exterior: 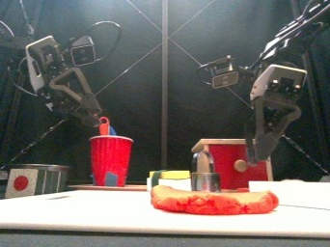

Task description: Grab salmon and rice

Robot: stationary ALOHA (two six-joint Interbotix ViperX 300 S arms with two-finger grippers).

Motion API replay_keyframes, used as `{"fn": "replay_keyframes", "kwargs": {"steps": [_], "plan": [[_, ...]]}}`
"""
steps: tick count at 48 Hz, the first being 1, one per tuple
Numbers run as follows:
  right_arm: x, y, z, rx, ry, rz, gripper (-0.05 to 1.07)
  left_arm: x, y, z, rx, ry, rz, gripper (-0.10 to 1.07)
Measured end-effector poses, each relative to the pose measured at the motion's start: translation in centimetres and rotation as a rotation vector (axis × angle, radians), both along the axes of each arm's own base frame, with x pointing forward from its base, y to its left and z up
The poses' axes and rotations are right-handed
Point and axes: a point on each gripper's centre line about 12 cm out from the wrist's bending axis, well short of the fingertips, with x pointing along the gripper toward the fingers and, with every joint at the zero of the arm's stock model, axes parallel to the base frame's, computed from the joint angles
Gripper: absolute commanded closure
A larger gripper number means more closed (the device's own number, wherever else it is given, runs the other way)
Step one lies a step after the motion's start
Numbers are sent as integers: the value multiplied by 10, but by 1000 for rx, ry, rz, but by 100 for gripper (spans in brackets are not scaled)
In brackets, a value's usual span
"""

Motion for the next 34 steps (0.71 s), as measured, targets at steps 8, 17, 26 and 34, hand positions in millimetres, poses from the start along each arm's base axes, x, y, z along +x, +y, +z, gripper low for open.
{"fn": "replay_keyframes", "kwargs": {"steps": [8,17,26,34], "plan": [[1,-2,-19,-9,56,64,1,0,0,0,0,0,2,22],[2,-4,-36,-17,108,83,1,0,0,0,1,0,1,22],[0,-8,-39,-15,116,72,2,0,0,0,1,0,1,22],[-2,-7,-42,-10,125,68,9,0,0,0,1,1,1,22]]}}
